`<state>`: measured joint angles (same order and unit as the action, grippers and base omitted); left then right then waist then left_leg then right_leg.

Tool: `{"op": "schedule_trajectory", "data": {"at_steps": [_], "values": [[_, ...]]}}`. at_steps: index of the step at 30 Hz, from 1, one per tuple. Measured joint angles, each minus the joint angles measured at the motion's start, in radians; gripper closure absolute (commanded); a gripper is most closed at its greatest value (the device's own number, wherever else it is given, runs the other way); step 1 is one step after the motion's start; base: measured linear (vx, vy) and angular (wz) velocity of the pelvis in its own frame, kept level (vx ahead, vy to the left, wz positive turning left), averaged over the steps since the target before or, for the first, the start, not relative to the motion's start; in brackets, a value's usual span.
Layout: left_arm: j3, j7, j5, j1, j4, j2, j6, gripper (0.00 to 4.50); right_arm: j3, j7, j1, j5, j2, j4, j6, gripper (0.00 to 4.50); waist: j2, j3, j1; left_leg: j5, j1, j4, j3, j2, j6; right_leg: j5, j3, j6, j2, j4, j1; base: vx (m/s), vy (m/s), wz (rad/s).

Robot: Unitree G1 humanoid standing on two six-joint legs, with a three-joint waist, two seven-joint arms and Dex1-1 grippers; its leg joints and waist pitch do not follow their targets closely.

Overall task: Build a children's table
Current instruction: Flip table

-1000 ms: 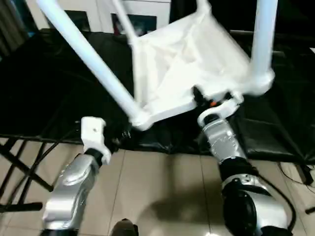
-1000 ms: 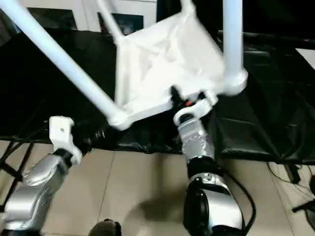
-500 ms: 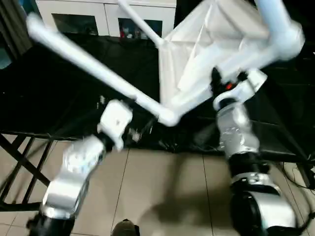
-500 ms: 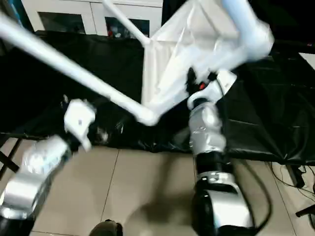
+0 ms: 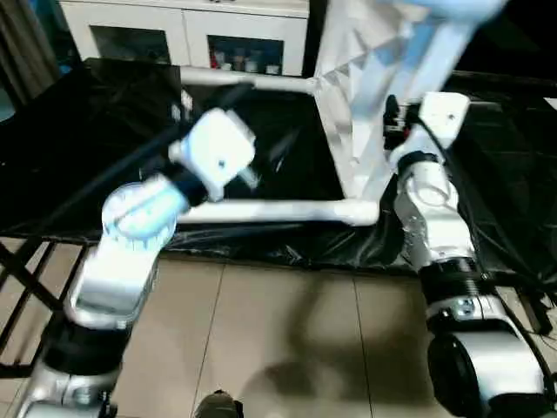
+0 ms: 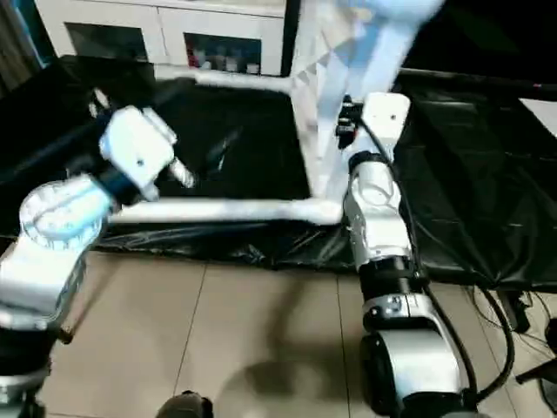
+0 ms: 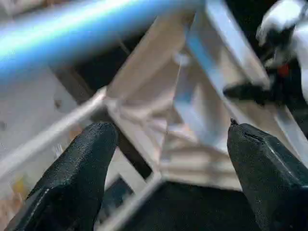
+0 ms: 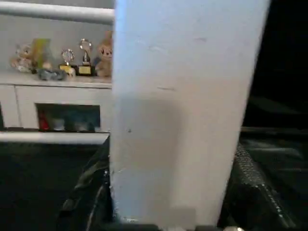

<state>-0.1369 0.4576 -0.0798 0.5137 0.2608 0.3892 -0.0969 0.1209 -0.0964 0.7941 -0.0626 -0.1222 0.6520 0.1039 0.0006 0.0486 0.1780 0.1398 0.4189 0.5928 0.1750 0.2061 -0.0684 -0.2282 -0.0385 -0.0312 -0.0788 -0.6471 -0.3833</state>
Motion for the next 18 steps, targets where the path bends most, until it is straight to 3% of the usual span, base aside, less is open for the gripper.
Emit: {"op": "schedule_trajectory", "data": {"at_steps": [3, 10, 12, 15, 18], "values": [[-0.003, 0.003, -0.037, 0.049, -0.024, 0.036, 0.051, 0.38, -0.020, -0.006, 0.034, 0.016, 0.000, 0.054, 0.010, 2.92, -0.003, 0.000, -0.015, 0.000, 0.000, 0.000, -0.001, 0.000, 0.000, 0.001, 0.000, 0.001, 0.001, 0.000, -0.001, 0.000, 0.000, 0.00], [-0.007, -0.010, -0.116, 0.114, -0.104, 0.079, 0.208, 0.38, -0.032, -0.027, 0.088, 0.028, 0.012, 0.142, 0.018, 2.94, -0.005, -0.001, -0.032, 0.000, 0.000, 0.001, -0.001, 0.000, 0.000, 0.001, 0.000, 0.001, 0.001, 0.000, 0.000, 0.000, 0.000, 0.00], [-0.007, -0.036, -0.145, 0.138, -0.107, 0.091, 0.254, 0.38, -0.032, -0.026, 0.104, 0.037, 0.017, 0.169, 0.026, 2.25, -0.005, -0.001, -0.036, 0.000, 0.000, 0.001, -0.001, 0.000, 0.000, 0.001, 0.000, 0.001, 0.001, 0.000, 0.000, 0.000, 0.000, 0.00], [0.006, -0.071, -0.172, 0.170, -0.104, 0.105, 0.321, 0.38, -0.033, -0.027, 0.107, 0.043, 0.021, 0.219, 0.029, 2.18, -0.007, -0.003, -0.038, 0.000, 0.000, 0.001, -0.001, 0.001, 0.000, 0.002, 0.000, 0.002, 0.001, 0.000, -0.001, 0.000, 0.000, 0.00], [0.012, -0.098, -0.195, 0.176, -0.109, 0.116, 0.371, 0.38, -0.032, -0.025, 0.105, 0.038, 0.025, 0.244, 0.032, 1.82, -0.008, -0.003, -0.037, 0.000, 0.000, 0.001, -0.001, 0.001, 0.000, 0.002, 0.000, 0.003, 0.001, -0.001, -0.002, 0.000, 0.000, 0.00]]}}
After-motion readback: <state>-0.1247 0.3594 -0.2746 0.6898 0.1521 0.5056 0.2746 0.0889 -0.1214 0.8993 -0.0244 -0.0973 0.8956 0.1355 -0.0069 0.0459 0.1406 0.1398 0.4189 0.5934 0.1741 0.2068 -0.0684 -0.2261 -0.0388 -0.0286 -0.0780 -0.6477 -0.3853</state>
